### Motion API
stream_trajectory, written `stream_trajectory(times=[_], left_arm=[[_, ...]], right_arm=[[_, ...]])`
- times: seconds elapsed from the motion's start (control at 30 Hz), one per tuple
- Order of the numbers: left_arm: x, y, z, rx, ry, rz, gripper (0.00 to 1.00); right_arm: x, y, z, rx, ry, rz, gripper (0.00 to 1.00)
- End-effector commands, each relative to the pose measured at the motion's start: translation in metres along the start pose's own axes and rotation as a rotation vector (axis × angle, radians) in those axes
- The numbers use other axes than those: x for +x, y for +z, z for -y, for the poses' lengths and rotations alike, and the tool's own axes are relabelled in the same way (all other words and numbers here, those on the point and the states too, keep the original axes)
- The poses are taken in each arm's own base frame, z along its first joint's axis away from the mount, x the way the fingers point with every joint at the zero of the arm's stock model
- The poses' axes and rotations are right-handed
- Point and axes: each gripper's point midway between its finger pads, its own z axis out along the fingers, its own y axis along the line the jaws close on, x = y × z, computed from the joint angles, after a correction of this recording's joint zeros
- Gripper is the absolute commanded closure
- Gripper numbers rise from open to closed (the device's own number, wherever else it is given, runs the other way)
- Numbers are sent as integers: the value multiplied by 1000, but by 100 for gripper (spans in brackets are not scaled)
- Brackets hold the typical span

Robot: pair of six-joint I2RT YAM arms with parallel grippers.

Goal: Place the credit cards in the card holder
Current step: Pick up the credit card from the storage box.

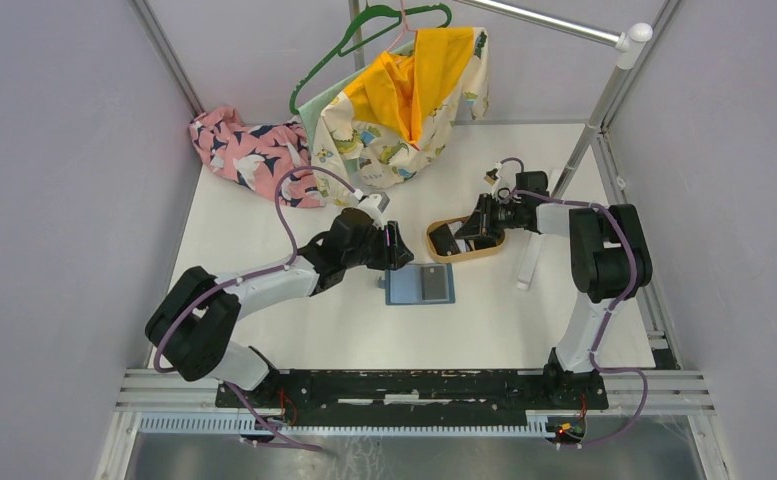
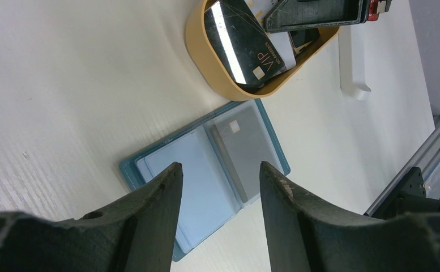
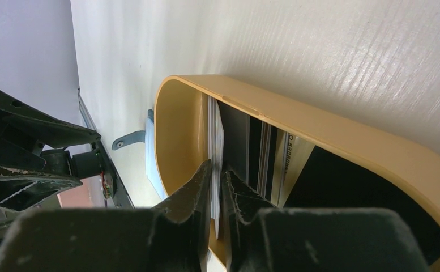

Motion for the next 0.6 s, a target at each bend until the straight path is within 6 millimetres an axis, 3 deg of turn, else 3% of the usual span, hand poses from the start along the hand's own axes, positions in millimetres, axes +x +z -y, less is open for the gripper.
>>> stream_trajectory(times=[0.0, 0.3, 0.57], left_arm=[[-18, -7, 7, 28, 46, 60, 41], [-19, -10, 9, 34, 46, 71, 41], [-25, -18, 16, 64, 44, 107, 41]], right_arm=[[-8, -5, -9, -28, -32, 28, 85], [-25, -23, -5, 54, -110, 92, 100], [-37, -38, -8, 79, -147, 140, 100]])
